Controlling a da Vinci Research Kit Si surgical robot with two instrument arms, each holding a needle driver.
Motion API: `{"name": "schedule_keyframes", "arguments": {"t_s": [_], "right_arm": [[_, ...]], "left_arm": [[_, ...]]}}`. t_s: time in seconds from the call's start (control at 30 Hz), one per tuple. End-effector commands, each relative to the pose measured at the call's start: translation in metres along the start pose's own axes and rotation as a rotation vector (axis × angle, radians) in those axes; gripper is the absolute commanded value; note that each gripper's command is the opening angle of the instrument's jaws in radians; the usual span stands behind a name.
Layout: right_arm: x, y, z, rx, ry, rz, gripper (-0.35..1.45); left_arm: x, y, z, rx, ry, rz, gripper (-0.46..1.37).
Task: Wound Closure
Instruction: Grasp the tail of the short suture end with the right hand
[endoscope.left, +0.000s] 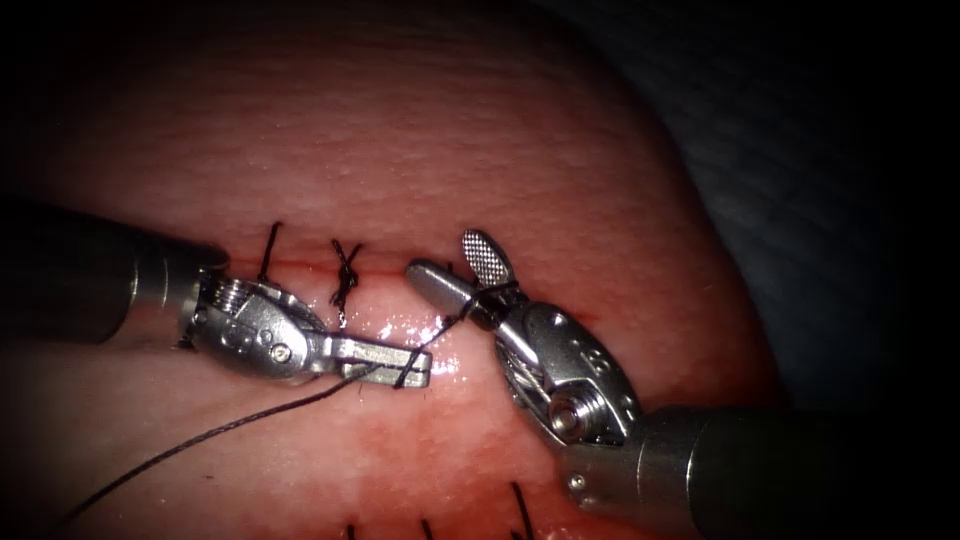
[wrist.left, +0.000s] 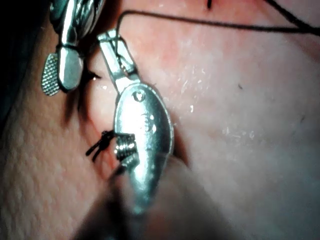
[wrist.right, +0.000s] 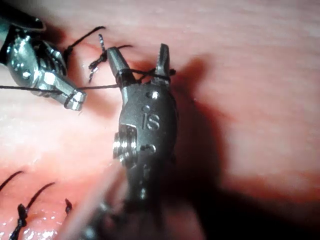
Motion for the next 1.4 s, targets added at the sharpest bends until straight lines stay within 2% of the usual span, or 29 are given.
{"name": "schedule_keyframes", "arguments": {"t_s": [0.03,0.17,0.27,0.4,0.47,0.5,0.7,0.9,1.2,1.4], "right_arm": [[0.0001,-0.0002,-0.0002,-0.012,-0.008,0.025,1.15],[0.0001,0.0006,-0.0003,-0.062,-0.025,0.099,1.09],[-0.0006,0.0018,-0.0001,-0.108,-0.059,0.199,1.14],[-0.0016,0.0023,0.0005,-0.103,-0.095,0.252,1.11],[-0.0025,0.0026,0.001,-0.101,-0.109,0.313,0.98],[-0.0029,0.0028,0.0013,-0.105,-0.12,0.332,0.97],[-0.0037,0.004,0.0018,-0.12,-0.138,0.327,0.99],[-0.0037,0.0047,0.0014,-0.133,-0.13,0.326,0.97],[-0.0041,0.005,0.0008,-0.245,-0.157,0.292,1.0],[-0.0044,0.0053,0.0008,-0.303,-0.146,0.283,0.91]], "left_arm": [[-0.0002,-0.0001,0.0001,-0.008,-0.005,0.0,-0.35],[-0.0004,-0.0004,0.0002,-0.011,-0.009,0.001,-0.35],[-0.0005,-0.0004,0.0003,-0.015,-0.013,0.002,-0.35],[-0.0005,-0.0004,0.0004,-0.019,-0.017,0.009,-0.35],[-0.0006,-0.0004,0.0006,-0.022,-0.022,0.01,-0.35],[-0.0006,-0.0003,0.0007,-0.021,-0.022,0.01,-0.35],[-0.0006,-0.0001,0.0006,-0.028,-0.025,0.012,-0.35],[-0.0006,0.0001,0.0006,-0.033,-0.029,0.02,-0.35],[-0.0008,0.0008,0.0007,-0.048,-0.04,0.027,-0.35],[-0.0008,0.001,0.0008,-0.047,-0.043,0.029,-0.35]]}}
